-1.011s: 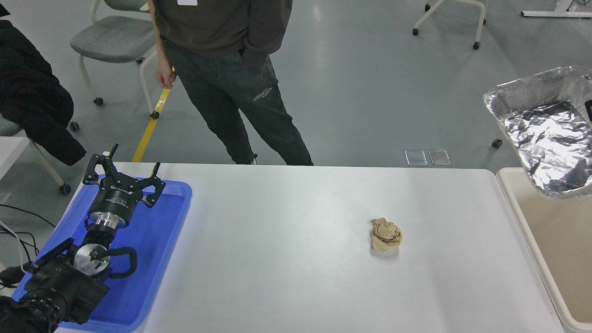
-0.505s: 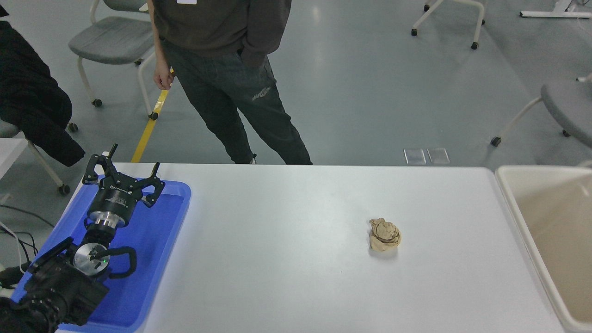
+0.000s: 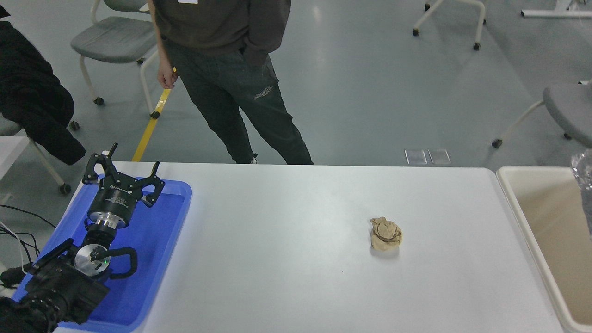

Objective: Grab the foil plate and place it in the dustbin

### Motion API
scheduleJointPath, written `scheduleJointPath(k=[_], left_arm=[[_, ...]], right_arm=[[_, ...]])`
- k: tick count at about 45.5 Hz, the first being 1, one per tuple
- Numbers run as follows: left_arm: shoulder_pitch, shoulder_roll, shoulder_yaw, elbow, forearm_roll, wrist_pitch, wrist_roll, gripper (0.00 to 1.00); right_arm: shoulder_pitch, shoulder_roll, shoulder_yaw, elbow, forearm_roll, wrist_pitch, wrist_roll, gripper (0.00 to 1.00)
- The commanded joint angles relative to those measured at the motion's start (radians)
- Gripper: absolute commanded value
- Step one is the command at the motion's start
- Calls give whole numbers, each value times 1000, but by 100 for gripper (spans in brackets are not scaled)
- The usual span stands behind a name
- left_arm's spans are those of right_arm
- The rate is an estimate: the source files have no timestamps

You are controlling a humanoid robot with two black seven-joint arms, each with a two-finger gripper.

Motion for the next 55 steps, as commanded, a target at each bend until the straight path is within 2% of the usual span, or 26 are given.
scheduleJointPath(k=[1, 12, 13, 14, 15, 16, 22, 34, 43, 50, 55], left_arm=[[0, 0, 0, 0, 0, 0, 0, 100], [0, 0, 0, -3, 0, 0, 0, 100], [0, 0, 0, 0, 0, 0, 0, 100], [0, 0, 0, 0, 0, 0, 0, 100], [0, 0, 0, 0, 0, 0, 0, 100], [0, 0, 0, 0, 0, 0, 0, 100], [-2, -2, 0, 0, 0, 0, 0, 100], [-3, -3, 0, 0, 0, 0, 2, 100], [-3, -3, 0, 0, 0, 0, 2, 100], [-3, -3, 0, 0, 0, 0, 2, 100], [-3, -2, 0, 0, 0, 0, 2, 100]], right_arm=[[-150, 133, 72, -151, 80, -22, -5, 0], [-153, 150, 71, -159, 92, -22, -9, 1], [-148, 150, 71, -159, 94, -22, -9, 27], [-145, 150, 71, -159, 94, -21, -9, 77], [-142, 149, 71, -156, 94, -19, -9, 100], [-142, 147, 71, -154, 95, -19, -8, 98], [-119, 149, 58, -146, 92, -13, -9, 100], [69, 109, -125, -36, 91, -2, -9, 100], [485, -28, -435, 421, 77, 19, -20, 100], [847, -20, -662, 740, 95, 132, -15, 100], [1042, 53, -719, 898, 166, 247, -9, 100]])
